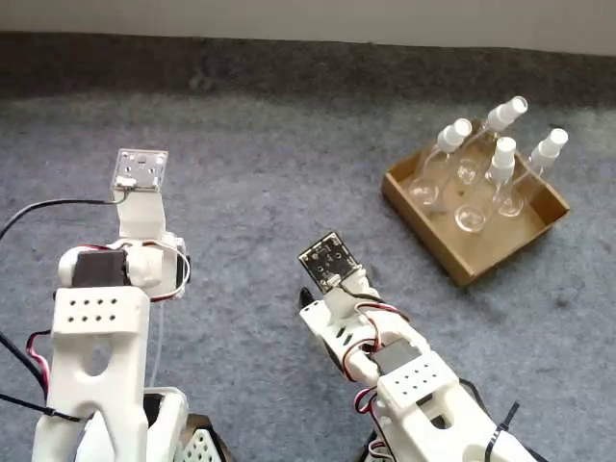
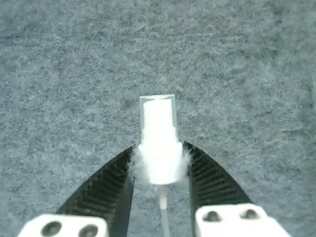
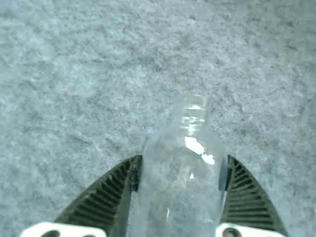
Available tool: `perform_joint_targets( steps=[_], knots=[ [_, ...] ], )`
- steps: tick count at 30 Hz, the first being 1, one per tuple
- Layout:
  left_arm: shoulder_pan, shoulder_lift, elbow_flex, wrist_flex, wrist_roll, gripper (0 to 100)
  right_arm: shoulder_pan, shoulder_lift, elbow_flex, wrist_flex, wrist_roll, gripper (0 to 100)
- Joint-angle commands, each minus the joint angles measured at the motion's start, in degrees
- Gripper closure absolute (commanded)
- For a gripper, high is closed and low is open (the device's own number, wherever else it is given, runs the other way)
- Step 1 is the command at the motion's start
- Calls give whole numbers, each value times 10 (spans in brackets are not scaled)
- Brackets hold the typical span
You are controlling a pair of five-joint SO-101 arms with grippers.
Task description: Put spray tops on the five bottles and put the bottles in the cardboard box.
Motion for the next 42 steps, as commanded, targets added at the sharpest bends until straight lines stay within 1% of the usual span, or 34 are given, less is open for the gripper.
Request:
perform_joint_targets(
  steps=[1, 9, 13, 21, 23, 25, 30, 32, 34, 37, 42],
  knots=[
    [-8, -22, 49, -72, -41, 993, -6, -16, -1, -16, 7, 796],
    [-4, -22, 181, -258, -41, 993, -6, -15, -1, -16, 7, 796],
    [-4, -21, 211, -305, -42, 993, -6, -15, -1, -16, 7, 796],
    [-3, -20, 207, -307, -42, 993, -6, -15, -1, -16, 7, 796],
    [-3, -20, 189, -306, -40, 994, -6, -15, -1, -16, 7, 796],
    [-3, -20, 168, -287, -40, 994, -6, -15, -1, -16, 7, 796],
    [13, -20, 108, -207, -40, 994, -6, -17, -1, -16, 7, 796],
    [24, -20, 88, -189, -35, 994, -6, -17, -1, -16, 7, 796],
    [32, -17, 76, -184, -16, 994, -6, -18, -1, -16, 7, 796],
    [43, 19, 52, -181, -8, 994, -6, -18, -1, -16, 7, 796],
    [42, 143, -8, -183, -8, 994, -6, -18, -1, -16, 7, 796]
  ],
)
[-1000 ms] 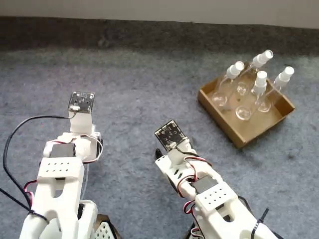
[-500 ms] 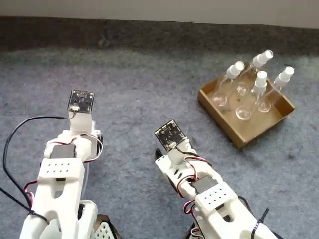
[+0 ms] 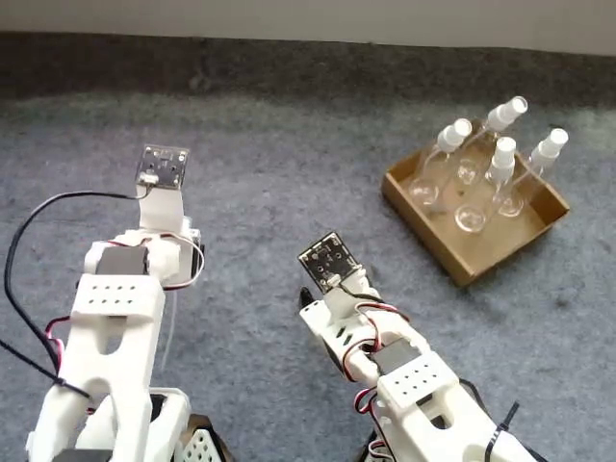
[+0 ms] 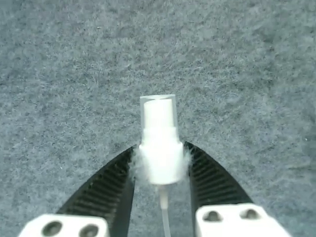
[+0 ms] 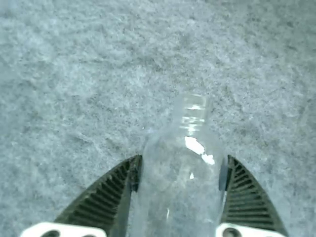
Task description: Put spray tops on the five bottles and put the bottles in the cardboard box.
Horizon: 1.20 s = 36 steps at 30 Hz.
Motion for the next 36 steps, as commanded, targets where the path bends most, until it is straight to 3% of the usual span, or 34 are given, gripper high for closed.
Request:
perform_joint_targets(
  steps=[1, 24, 33, 36],
  knots=[
    [11, 102, -81, 1, 9, 994, -6, -18, -1, -16, 7, 796],
    [12, 475, -306, 2, 6, 989, -6, -18, -1, -16, 7, 796],
    [11, 507, -334, 4, 6, 987, -6, -18, -1, -16, 7, 796],
    [11, 507, -334, 4, 5, 928, -6, -18, -1, -16, 7, 796]
  ],
)
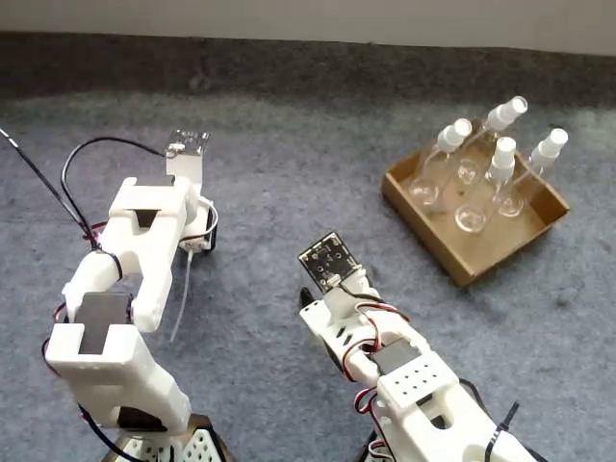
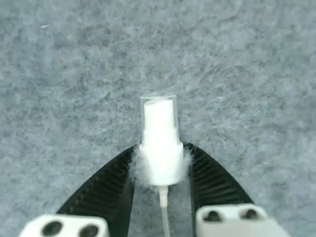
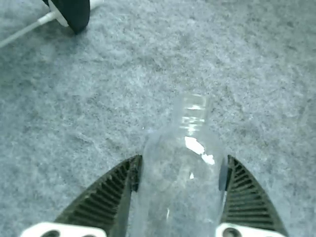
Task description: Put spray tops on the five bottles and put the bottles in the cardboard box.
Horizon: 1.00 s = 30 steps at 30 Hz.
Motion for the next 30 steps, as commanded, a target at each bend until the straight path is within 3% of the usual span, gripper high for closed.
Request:
perform_joint_targets(
  steps=[1, 6, 14, 23, 30],
  knots=[
    [7, 2, -26, 1, 4, 893, -6, -18, -1, -16, 7, 796],
    [6, 2, -27, 20, 6, 782, -6, -18, -1, -16, 8, 796],
    [6, 1, -39, 25, 4, 777, -6, -18, -1, -16, 8, 796],
    [9, 8, -171, 166, 6, 779, -6, -18, -1, -16, 8, 796],
    [7, 9, -173, 173, 6, 779, -6, -18, -1, -16, 8, 796]
  ],
)
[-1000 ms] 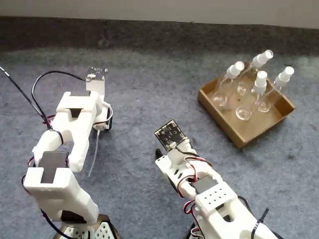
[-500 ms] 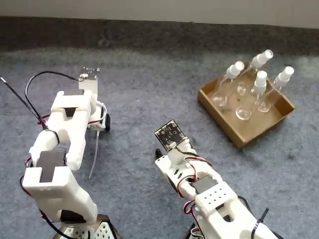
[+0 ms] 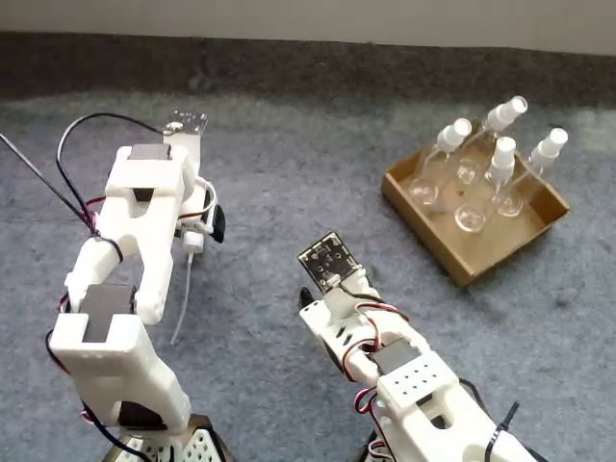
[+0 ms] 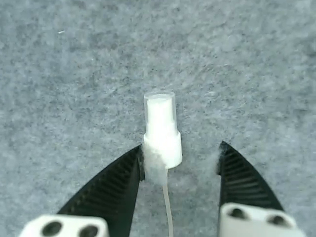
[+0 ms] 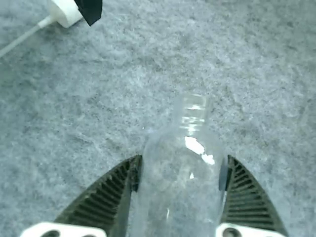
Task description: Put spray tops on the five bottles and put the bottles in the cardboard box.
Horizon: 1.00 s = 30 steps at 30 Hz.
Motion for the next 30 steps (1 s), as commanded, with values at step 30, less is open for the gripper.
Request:
perform_joint_targets(
  steps=[30],
  knots=[
    [5, 102, -104, 42, 5, 780, -6, -18, -2, -16, 8, 796]
  ],
)
